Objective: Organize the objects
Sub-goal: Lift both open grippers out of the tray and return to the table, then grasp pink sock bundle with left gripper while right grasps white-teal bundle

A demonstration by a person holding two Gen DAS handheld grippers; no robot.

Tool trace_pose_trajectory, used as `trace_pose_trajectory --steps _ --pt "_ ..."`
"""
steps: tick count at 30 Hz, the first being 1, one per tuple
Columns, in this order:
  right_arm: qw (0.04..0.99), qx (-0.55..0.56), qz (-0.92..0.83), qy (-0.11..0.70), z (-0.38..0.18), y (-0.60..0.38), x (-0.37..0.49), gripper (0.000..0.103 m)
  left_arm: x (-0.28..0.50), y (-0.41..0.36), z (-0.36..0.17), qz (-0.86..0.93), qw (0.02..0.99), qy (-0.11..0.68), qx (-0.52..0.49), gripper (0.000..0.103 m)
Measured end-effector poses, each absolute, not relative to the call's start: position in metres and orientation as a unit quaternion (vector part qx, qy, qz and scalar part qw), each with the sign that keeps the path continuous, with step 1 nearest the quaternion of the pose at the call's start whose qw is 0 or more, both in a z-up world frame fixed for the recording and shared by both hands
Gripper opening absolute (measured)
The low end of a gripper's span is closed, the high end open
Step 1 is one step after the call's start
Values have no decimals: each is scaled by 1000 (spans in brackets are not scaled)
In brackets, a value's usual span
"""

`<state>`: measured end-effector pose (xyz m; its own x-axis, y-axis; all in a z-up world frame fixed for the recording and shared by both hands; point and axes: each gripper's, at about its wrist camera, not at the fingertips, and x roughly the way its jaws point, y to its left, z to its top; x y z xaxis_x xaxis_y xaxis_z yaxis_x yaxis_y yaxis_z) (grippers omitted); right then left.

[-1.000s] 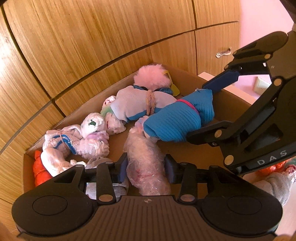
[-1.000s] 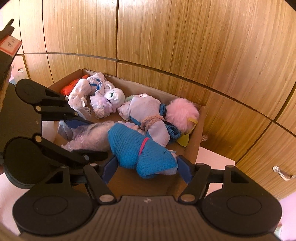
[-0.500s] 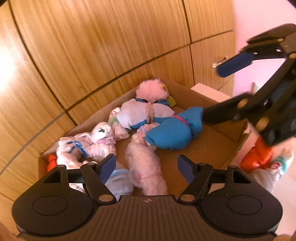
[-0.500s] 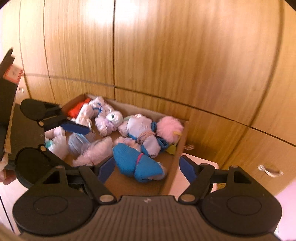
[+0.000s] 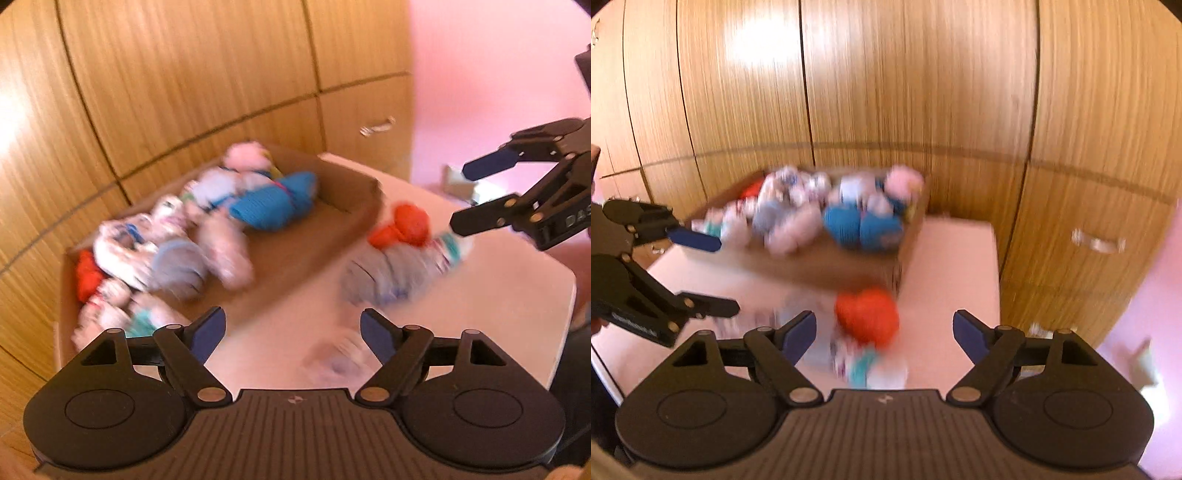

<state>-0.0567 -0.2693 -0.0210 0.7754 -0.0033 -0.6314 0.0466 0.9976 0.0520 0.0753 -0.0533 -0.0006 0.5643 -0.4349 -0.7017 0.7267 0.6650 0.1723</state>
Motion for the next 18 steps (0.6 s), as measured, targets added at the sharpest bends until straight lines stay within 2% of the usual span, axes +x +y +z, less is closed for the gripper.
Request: trace_pose_trajectory --steps 5,11,13,18 --pt "938 33 -19 344 -42 -269 -60 74 76 -57 -16 -350 847 335 218 84" --pt "941 35 -1 337 -52 -269 -54 65 80 -62 -26 -357 839 347 220 84" --pt "941 32 7 336 -54 -267 -52 56 80 -65 -29 -359 836 348 225 82" --pt "941 26 15 338 -56 -262 -51 43 82 -67 -29 -367 834 354 210 75"
